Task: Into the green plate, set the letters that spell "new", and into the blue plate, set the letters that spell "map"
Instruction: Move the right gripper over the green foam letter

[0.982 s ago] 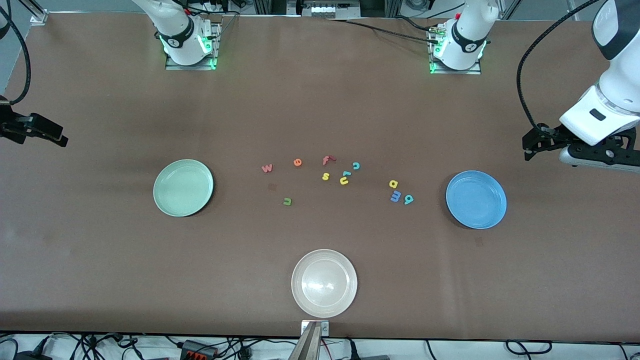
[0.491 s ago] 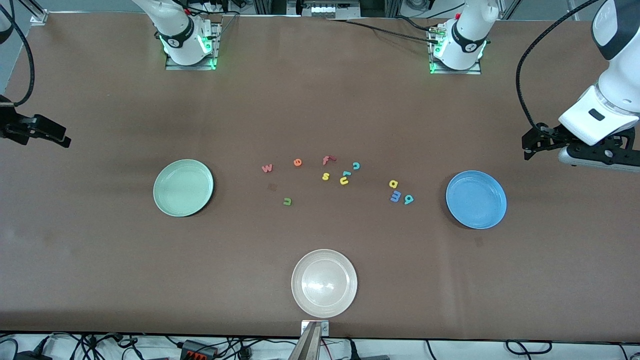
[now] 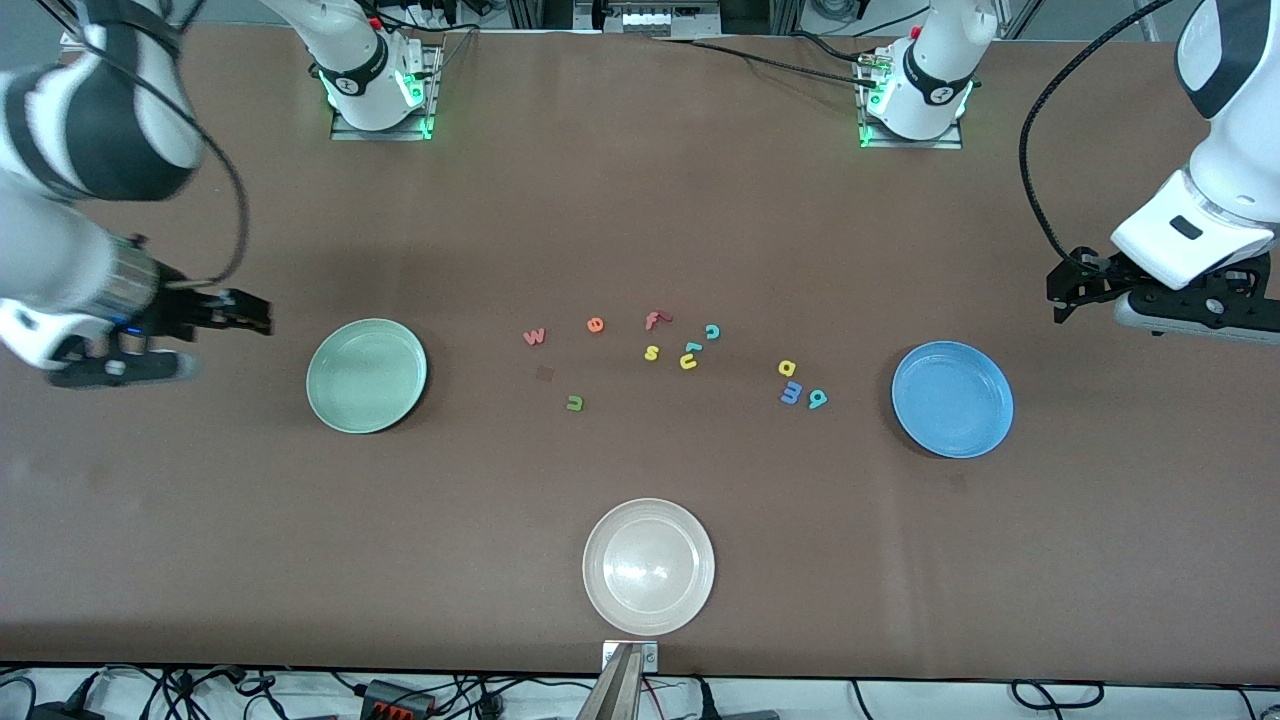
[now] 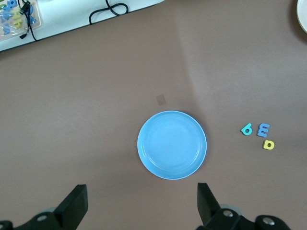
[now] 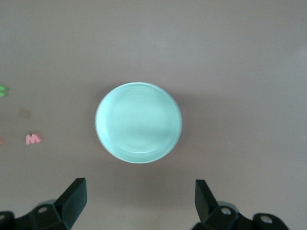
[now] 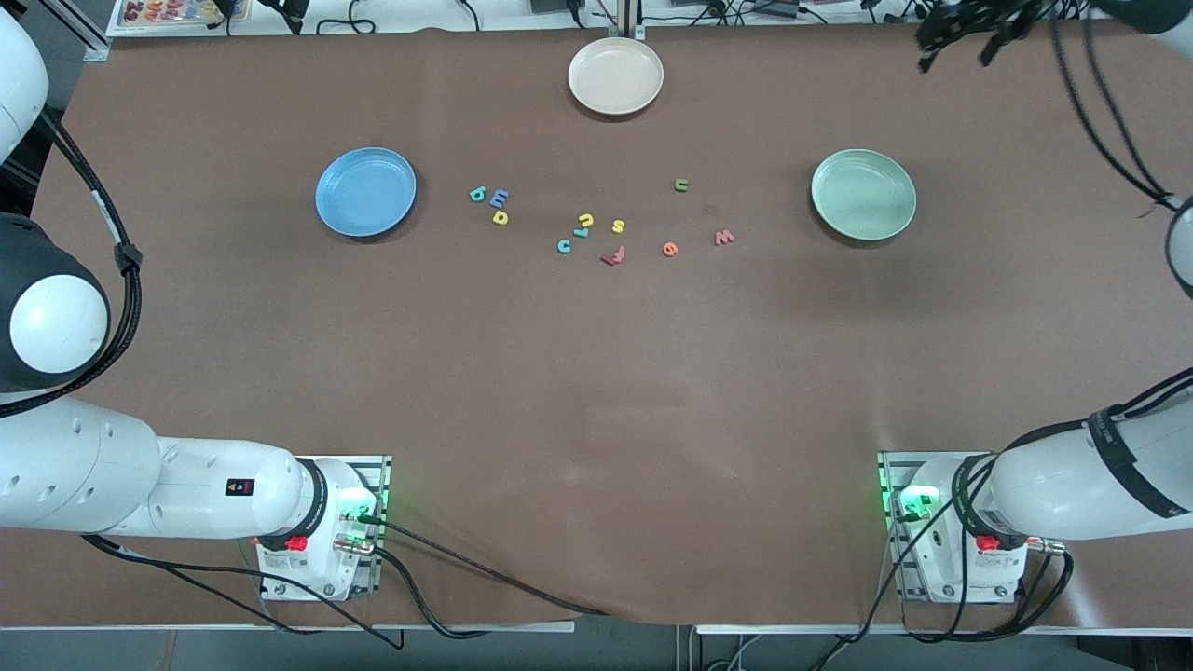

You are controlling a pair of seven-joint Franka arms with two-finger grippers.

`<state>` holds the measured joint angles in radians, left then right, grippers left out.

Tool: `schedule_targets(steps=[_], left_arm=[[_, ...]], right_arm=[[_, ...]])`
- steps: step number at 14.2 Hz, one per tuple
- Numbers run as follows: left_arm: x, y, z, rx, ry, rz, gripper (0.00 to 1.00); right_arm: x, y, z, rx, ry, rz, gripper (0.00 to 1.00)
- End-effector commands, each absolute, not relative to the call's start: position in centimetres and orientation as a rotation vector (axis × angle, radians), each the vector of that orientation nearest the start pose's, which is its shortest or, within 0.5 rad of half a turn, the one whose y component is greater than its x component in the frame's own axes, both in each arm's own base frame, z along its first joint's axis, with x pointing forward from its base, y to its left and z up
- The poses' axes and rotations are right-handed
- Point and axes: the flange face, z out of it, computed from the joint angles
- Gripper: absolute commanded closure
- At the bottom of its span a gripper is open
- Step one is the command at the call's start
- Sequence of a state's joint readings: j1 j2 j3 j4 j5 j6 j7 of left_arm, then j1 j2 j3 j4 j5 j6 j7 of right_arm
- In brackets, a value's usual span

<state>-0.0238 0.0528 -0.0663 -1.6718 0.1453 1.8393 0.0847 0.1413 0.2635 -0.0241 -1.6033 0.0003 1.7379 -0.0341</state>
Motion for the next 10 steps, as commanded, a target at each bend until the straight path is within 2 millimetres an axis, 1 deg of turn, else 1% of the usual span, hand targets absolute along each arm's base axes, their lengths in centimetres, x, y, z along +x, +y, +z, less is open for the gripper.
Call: schedule_targets(steps=[1, 2, 3, 4, 6, 7, 8, 9, 10], left_arm=[[59.6, -3.9, 57.4, -2.937, 0.336, -0.175, 0.0], [59.5, -4.1, 57.4, -2.937, 0.341, -0.173, 0.0], [59.4, -4.5, 57.3, -2.938, 0.35, -0.167, 0.0], [59.3, -4.6, 57.3, -2.936, 0.35, -0.161, 0.0], [59.2, -4.6, 57.2, -2.937, 0.349, -0.152, 0.0], [59.2, -4.6, 57.2, -2.937, 0.349, -0.152, 0.0], [59.2, -4.7, 57.2, -2.937, 0.353, -0.146, 0.0], [59.2, -4.7, 57.2, -2.937, 0.35, -0.148, 0.0], [59.2, -4.7, 57.2, -2.937, 0.353, -0.148, 0.0]], right_arm=[[62.4, 13.1, 42.2, -3.142, -0.355, 0.297, 0.0], [62.2, 15.4, 40.1, -3.139, -0.39, 0.321, 0.0], [62.1, 17.0, 38.9, -3.149, -0.366, 0.315, 0.0], [62.2, 17.7, 37.5, -3.158, -0.33, 0.304, 0.0], [62.1, 20.5, 35.1, -3.157, -0.379, 0.288, 0.0], [62.2, 21.8, 34.2, -3.163, -0.356, 0.255, 0.0], [62.0, 23.4, 33.6, -3.169, -0.328, 0.224, 0.0], [61.7, 25.8, 32.4, -3.178, -0.291, 0.191, 0.0], [61.5, 27.8, 31.1, -3.184, -0.223, 0.146, 0.0]])
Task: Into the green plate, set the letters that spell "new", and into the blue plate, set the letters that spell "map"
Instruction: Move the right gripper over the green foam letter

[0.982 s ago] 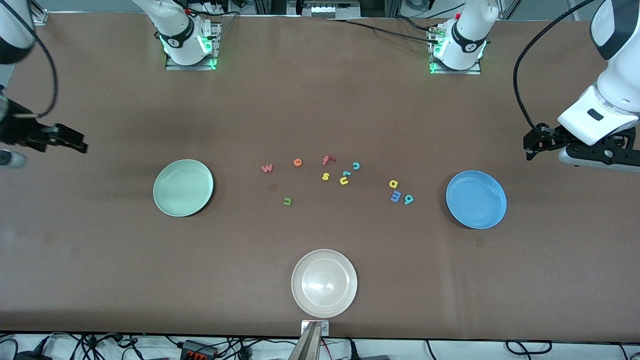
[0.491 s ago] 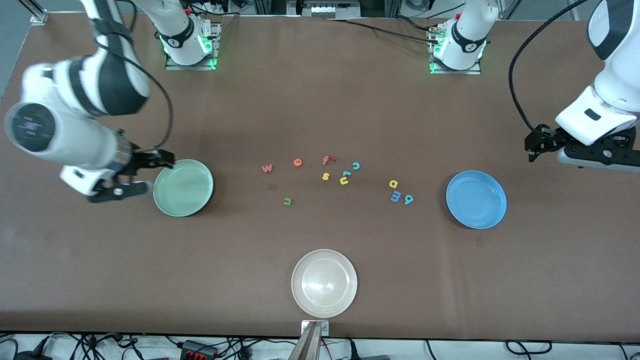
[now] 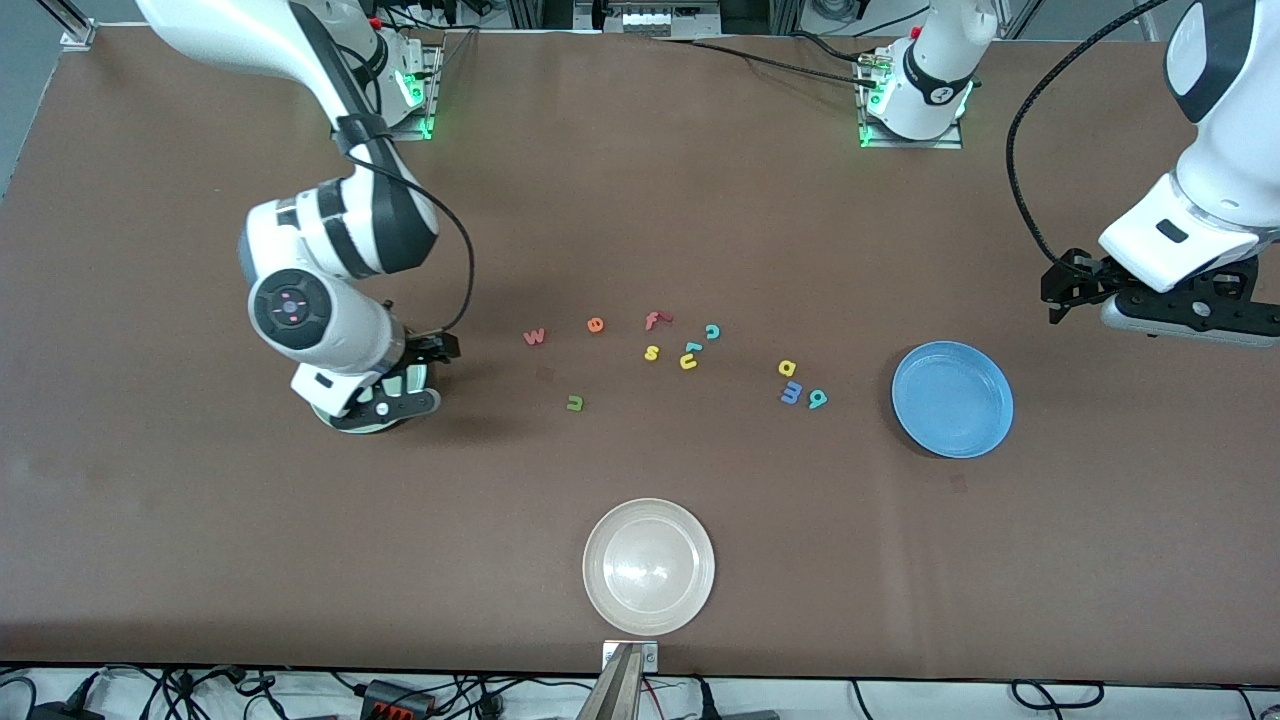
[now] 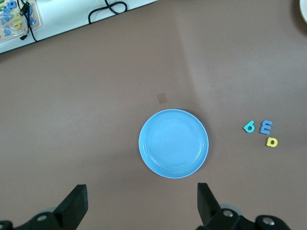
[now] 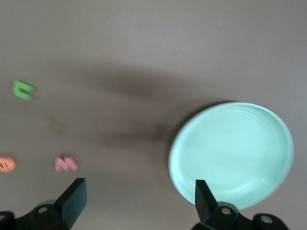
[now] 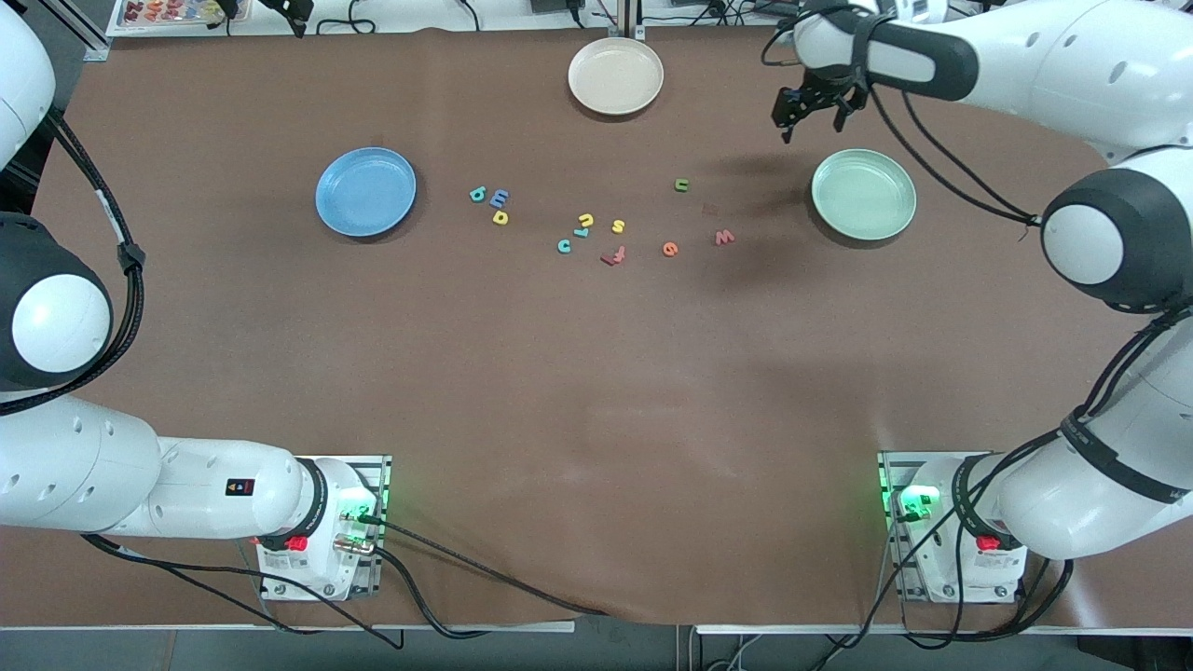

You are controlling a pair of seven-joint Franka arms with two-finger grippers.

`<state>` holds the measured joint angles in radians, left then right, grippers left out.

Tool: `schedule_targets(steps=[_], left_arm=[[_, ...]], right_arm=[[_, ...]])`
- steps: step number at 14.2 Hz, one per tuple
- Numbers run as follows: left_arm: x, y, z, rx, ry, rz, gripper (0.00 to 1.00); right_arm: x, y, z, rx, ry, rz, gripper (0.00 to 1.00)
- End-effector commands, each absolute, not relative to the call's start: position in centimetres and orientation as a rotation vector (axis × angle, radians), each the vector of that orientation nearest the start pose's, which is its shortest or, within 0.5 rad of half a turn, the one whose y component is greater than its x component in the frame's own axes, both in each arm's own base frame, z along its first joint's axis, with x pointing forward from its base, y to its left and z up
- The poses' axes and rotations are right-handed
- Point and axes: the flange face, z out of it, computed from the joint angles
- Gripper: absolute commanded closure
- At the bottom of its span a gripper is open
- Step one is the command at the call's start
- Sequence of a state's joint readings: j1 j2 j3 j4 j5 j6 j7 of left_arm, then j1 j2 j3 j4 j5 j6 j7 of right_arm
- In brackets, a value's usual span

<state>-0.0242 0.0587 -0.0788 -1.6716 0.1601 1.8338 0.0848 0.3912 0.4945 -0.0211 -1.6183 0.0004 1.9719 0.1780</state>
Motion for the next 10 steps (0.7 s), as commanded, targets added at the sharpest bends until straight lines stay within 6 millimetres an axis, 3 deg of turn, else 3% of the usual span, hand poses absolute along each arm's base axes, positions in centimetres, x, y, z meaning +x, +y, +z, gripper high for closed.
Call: schedule_targets(steps=[1, 5, 10], left_arm=[[59.2, -4.8, 57.3, -2.938, 0.352, -0.148, 0.0], [59.4, -4.7, 57.6, -2.935, 0.358, -0.174, 0.0], [59.7, -5.1, 57.6, -2.897, 0.382, -0.172, 0.0]], right_arm=[[61.3, 29.6, 29.7, -3.185, -0.151, 0.105, 0.0], [61.9, 35.6, 26.4, -3.162, -0.008, -0.013, 0.0], [62.5, 39.7, 23.6, -3.108, 0.158, -0.125, 0.0]])
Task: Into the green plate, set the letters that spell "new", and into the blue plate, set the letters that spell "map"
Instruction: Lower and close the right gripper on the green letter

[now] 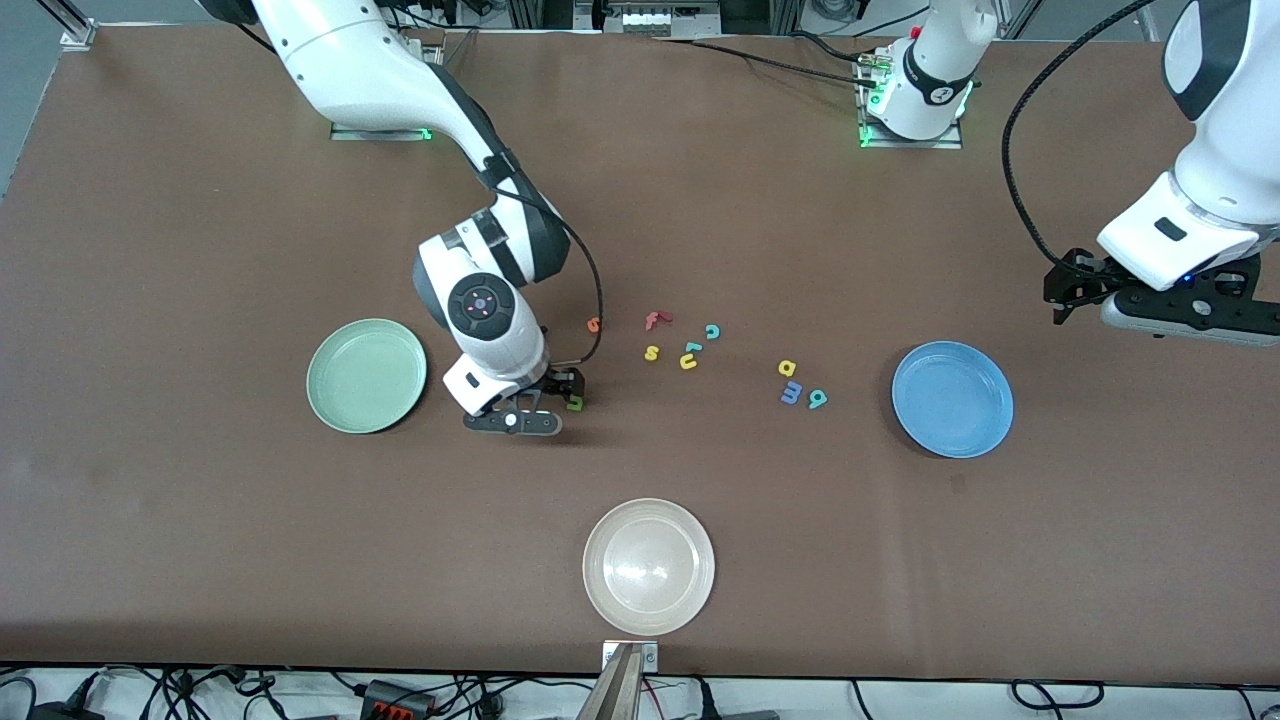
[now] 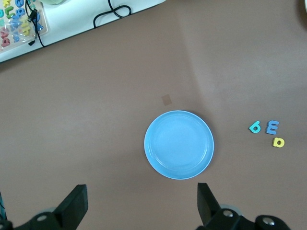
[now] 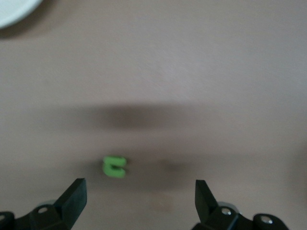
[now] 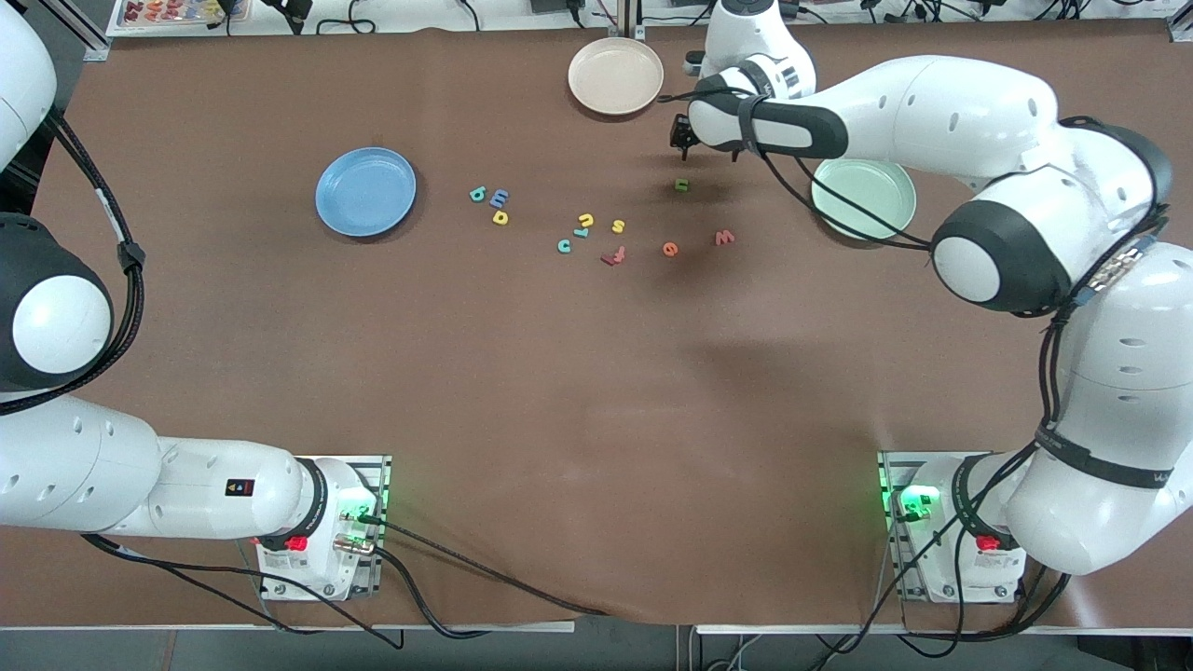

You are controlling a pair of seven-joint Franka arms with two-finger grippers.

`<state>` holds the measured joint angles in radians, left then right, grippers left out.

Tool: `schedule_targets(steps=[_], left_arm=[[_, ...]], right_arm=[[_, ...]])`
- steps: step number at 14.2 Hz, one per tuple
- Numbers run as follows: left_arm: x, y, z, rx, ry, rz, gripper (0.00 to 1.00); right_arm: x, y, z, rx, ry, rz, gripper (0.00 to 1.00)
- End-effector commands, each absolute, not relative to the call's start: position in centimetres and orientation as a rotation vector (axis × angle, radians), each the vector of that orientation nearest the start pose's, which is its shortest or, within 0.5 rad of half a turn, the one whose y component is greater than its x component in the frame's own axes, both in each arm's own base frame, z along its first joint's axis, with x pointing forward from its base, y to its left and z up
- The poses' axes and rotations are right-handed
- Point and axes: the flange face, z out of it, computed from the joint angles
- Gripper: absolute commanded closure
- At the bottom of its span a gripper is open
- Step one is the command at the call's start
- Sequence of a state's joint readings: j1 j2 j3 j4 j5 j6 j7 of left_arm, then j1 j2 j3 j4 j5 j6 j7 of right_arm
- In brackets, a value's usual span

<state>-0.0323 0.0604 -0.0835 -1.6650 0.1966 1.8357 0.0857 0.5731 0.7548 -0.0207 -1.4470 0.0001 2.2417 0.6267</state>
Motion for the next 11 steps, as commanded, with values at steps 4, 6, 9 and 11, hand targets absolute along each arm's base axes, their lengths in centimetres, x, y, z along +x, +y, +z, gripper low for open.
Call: schedule_targets(steps=[4, 6, 9, 11], left_arm=[[59.6, -5.4, 57.4, -2.887, 0.376, -0.159, 0.0], [59.5, -5.4, 57.3, -2.889, 0.369, -0.154, 0.0], [59.4, -5.6, 57.4, -2.889, 0.372, -0.15, 0.0], [59.5, -5.4, 57.5, -2.887, 0.377, -0.157, 0.0]], right_arm=[[61.9, 40.7, 21.5, -3.101, 0.165, -0.131, 0.12], [61.0, 41.7, 20.4, -3.112, 0.139, -0.112, 0.17], [60.8, 41.7, 19.5, -3.118, 0.14, -0.098, 0.28], [60.8, 41.6, 19.0, -3.116, 0.139, -0.099, 0.32]])
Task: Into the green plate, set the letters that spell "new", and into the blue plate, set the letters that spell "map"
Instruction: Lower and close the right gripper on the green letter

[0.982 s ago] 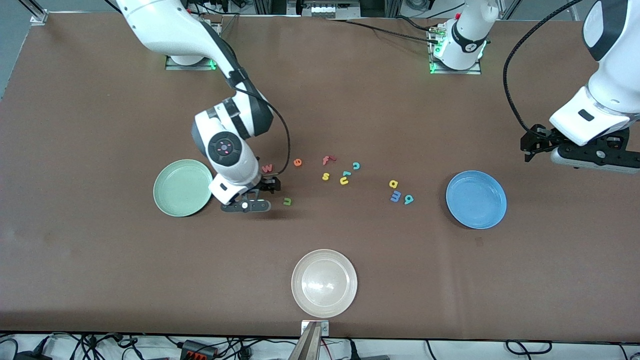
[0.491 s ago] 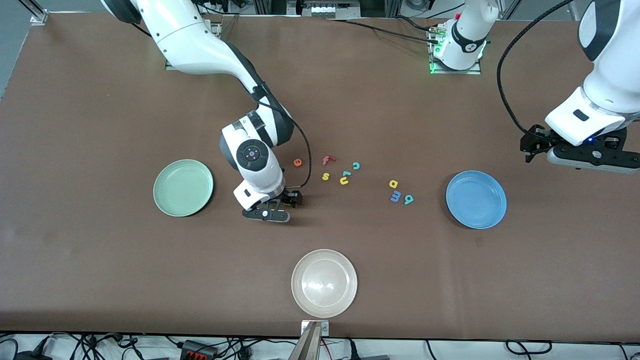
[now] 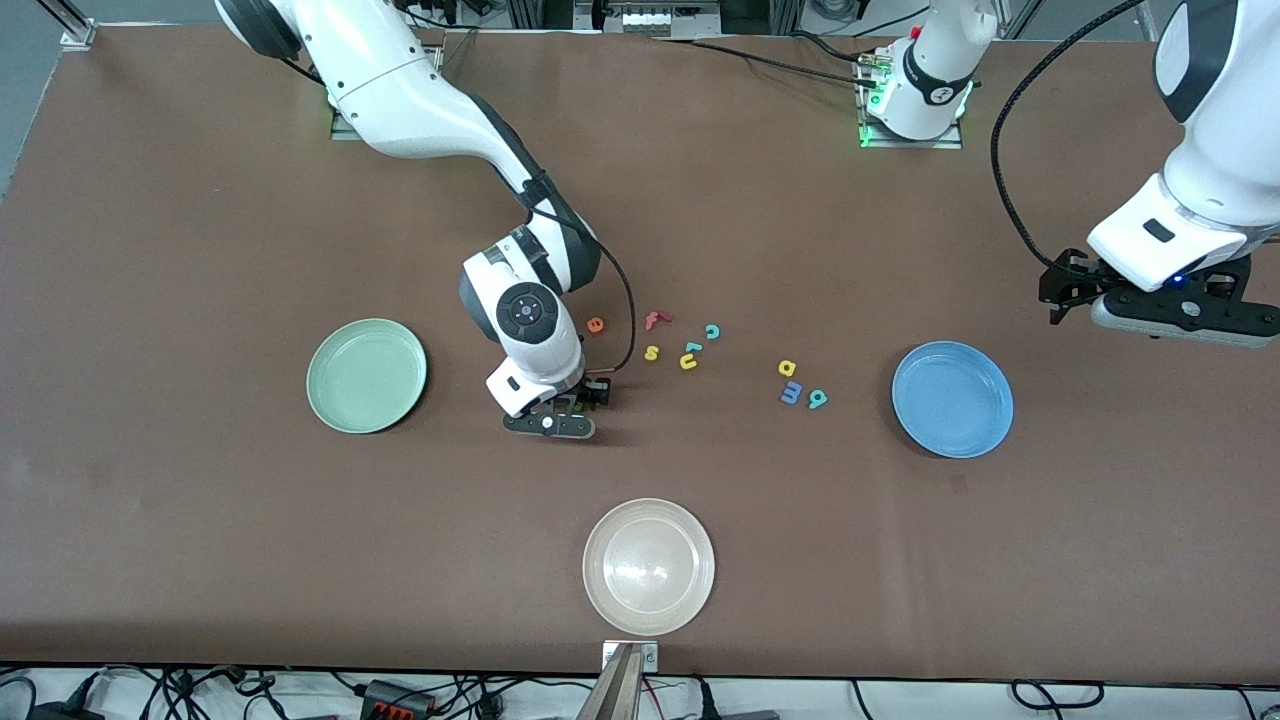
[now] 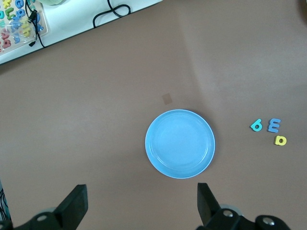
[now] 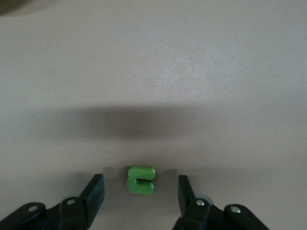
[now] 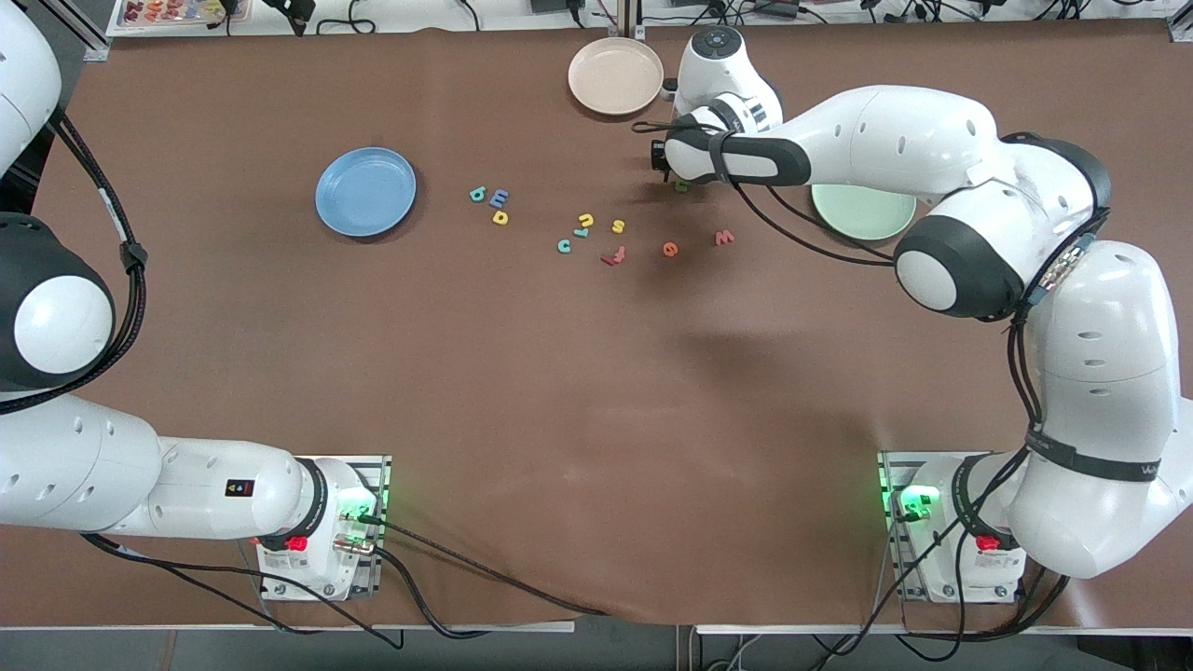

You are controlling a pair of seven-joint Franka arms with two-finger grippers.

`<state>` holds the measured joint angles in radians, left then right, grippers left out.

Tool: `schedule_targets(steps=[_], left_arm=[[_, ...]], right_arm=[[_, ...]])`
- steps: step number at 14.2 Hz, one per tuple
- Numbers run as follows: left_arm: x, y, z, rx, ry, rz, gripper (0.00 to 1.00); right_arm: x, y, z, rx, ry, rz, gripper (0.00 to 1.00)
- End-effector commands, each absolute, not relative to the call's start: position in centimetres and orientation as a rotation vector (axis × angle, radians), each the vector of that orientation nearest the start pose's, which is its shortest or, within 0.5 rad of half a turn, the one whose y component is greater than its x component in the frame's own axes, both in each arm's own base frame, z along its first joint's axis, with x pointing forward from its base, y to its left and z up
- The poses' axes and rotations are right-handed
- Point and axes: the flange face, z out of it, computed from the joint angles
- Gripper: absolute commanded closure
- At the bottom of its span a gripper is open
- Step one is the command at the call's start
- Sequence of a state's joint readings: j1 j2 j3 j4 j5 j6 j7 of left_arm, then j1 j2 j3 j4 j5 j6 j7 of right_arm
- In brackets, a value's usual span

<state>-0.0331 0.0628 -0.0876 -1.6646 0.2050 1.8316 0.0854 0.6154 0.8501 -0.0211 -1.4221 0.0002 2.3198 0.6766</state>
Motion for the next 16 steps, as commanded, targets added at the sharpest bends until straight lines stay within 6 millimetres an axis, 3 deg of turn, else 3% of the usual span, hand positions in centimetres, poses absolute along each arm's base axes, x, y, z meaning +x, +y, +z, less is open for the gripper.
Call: schedule_targets(steps=[1, 4, 9, 16], left_arm=[[59.63, -5.46, 57.51, -2.884, 0.387, -0.163, 0.0], [59.68, -6.34, 57.96, -2.851, 0.419, -0.18, 0.0], [59.63, -5.95, 57.68, -2.853, 0.408, -0.164, 0.0], [59.71, -5.51, 57.84, -2.854, 0.396, -0.169, 0.0]], right_arm=[[60.83, 41.66, 18.79, -3.116, 0.137, -0.101, 0.34], [60.75, 41.78, 18.42, -3.104, 0.149, -0.093, 0.4], [60.83, 41.7, 18.35, -3.1, 0.145, -0.095, 0.49], [60.76, 41.65, 17.9, -3.104, 0.142, -0.088, 0.52]])
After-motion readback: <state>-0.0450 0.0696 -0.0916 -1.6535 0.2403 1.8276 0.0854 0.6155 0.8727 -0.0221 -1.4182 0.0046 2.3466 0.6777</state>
